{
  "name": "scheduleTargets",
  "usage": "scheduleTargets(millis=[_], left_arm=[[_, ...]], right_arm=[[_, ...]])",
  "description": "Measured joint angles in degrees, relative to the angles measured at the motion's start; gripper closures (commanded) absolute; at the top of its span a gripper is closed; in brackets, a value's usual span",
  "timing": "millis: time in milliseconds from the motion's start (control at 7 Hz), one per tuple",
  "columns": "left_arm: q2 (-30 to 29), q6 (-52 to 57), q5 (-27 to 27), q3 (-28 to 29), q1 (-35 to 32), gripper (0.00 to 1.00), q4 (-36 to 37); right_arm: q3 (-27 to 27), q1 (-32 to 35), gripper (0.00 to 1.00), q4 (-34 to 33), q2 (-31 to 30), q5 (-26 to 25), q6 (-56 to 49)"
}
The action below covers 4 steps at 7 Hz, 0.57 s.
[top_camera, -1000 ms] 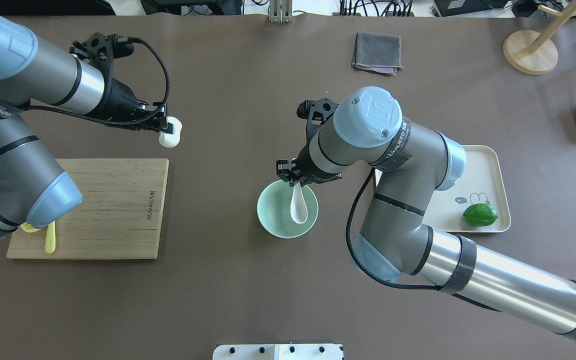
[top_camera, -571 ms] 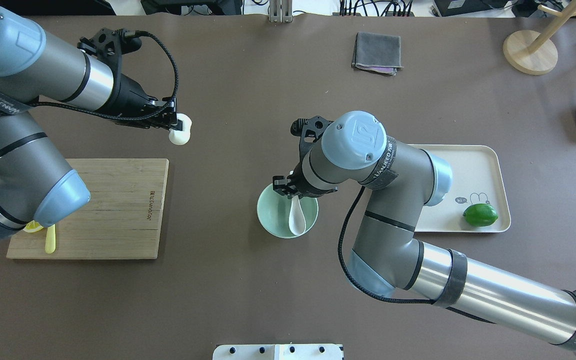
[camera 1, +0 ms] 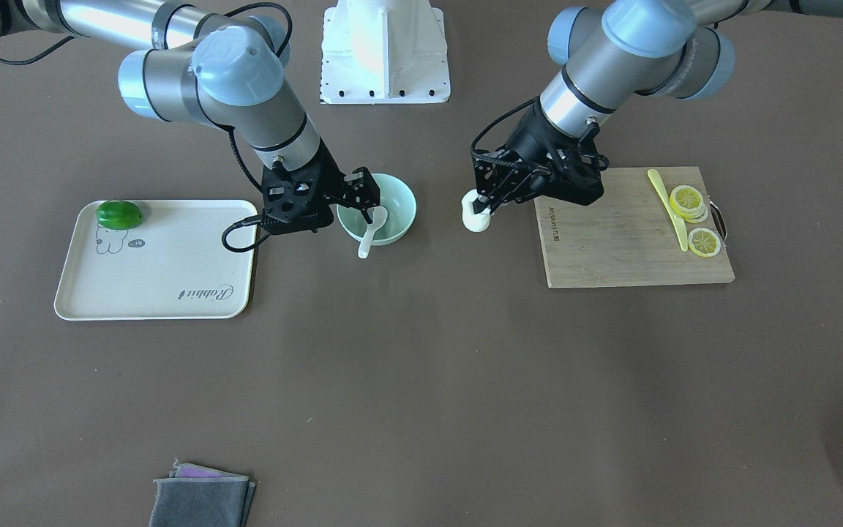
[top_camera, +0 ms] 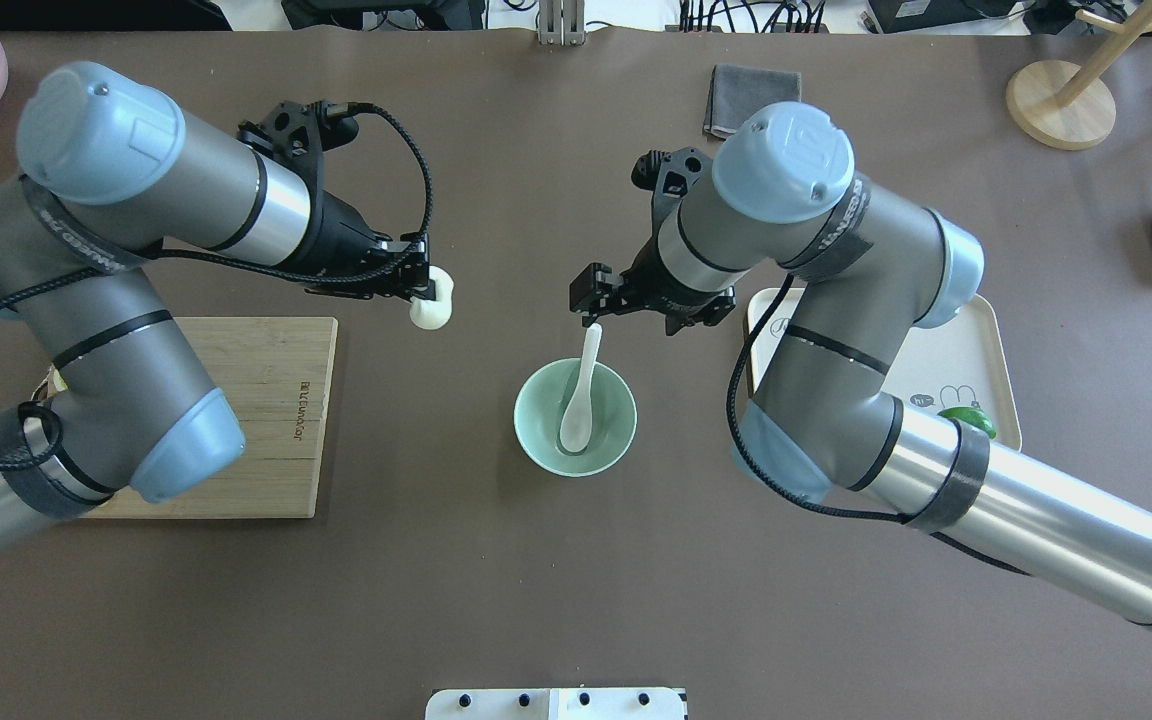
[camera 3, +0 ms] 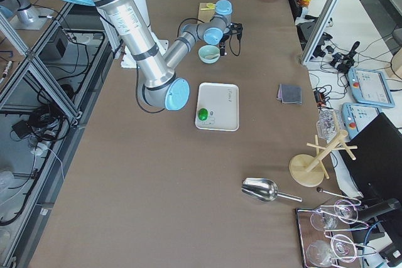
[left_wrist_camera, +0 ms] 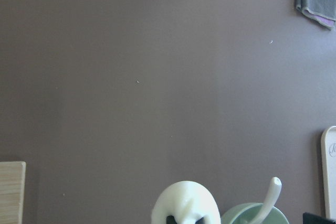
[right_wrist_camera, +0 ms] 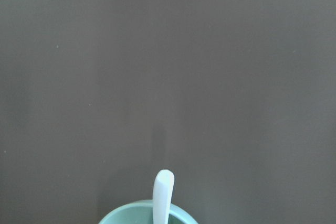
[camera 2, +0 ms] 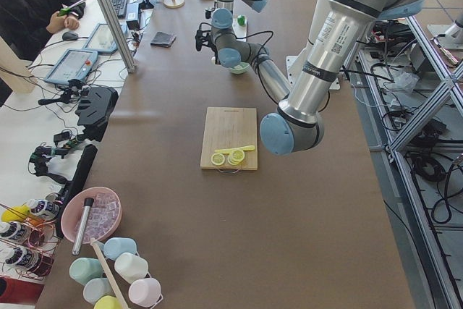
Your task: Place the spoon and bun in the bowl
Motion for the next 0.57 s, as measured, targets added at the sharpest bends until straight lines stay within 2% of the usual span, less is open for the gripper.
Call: scheduleTargets(millis=[286, 429, 571], left_arm=[[-3.85, -2.98, 7.12, 3.04, 7.39, 1.0, -0.69], [-5.52, -3.64, 9.53, 5.57, 9.81, 0.96, -1.82], [-6.11, -3.91, 10.74, 7.45, 11.25, 0.03, -3.31]], right_arm=[[1.34, 6.72, 0.0, -1.02, -2.77, 5.27, -5.29], [1.91, 9.06, 0.0, -1.14, -4.81, 6.73, -8.66], [2.26, 10.5, 0.0, -1.21, -6.09, 7.44, -10.63]])
